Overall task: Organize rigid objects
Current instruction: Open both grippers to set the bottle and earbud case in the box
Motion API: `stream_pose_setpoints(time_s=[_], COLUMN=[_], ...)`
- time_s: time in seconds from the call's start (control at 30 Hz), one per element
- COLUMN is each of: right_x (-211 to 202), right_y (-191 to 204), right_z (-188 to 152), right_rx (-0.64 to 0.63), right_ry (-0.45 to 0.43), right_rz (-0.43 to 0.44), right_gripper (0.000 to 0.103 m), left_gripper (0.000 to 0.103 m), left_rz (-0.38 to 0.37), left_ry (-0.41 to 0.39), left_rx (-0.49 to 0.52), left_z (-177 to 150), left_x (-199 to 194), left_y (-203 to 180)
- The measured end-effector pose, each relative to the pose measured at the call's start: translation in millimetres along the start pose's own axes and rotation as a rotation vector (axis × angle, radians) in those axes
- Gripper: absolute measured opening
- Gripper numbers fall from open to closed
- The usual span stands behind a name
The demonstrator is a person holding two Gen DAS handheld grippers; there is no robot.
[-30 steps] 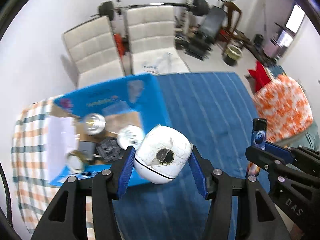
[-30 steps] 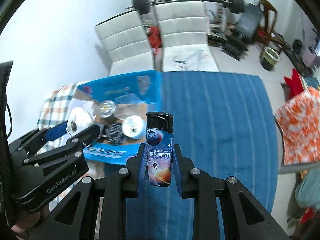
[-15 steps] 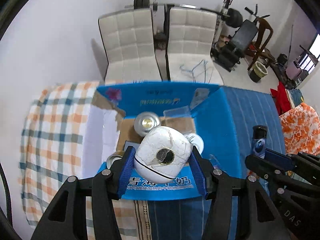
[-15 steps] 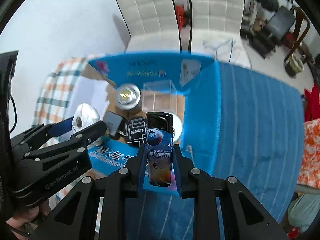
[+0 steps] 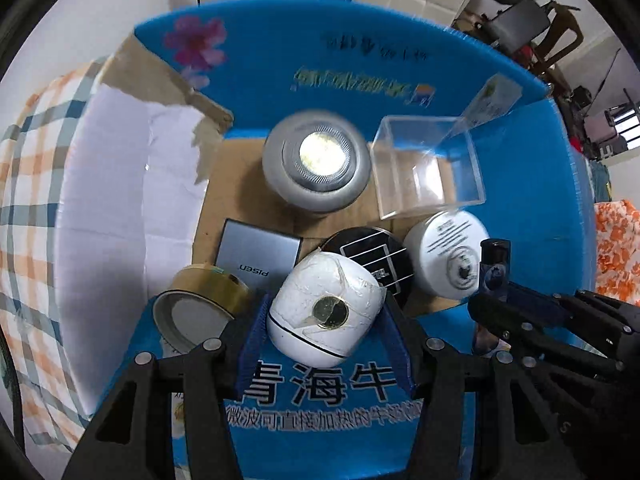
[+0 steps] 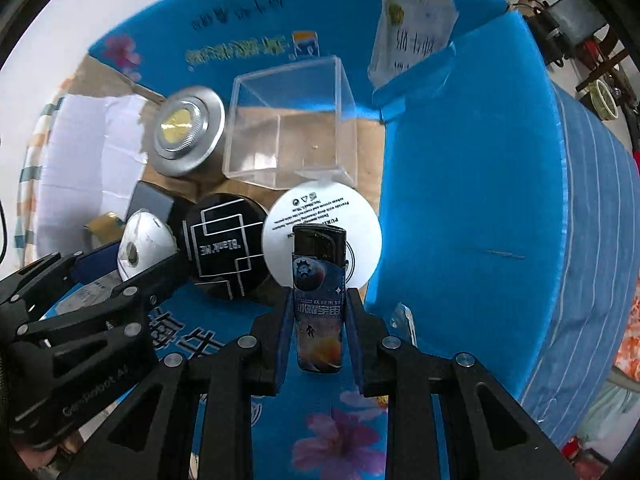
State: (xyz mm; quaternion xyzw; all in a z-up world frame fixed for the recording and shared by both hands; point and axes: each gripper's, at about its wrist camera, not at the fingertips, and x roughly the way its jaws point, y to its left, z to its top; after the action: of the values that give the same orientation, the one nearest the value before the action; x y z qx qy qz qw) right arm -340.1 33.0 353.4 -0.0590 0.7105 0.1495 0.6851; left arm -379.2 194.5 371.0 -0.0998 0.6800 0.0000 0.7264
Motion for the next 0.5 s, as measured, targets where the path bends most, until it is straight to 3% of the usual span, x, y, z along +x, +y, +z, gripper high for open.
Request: stream_pose_setpoints(time_s=[0.37,0.5], right_x=[16.5,17.8], right_y=[-0.8,-4.7], right_z=[-2.9,-6.1], right_rx=[0.028,0.047], right_ry=[0.033,0.03], right_rz=[-0.01,-0.011], right_gripper=[0.028,0.043], left_gripper=[0.052,0.052], left_rz=[0.007,0.025], left_ry=[0.04,0.047], left_rx=[0.017,0.011], left_z=[-3.3,-3.6], left_x=[16.2,14.0], left_y=[2.9,5.3])
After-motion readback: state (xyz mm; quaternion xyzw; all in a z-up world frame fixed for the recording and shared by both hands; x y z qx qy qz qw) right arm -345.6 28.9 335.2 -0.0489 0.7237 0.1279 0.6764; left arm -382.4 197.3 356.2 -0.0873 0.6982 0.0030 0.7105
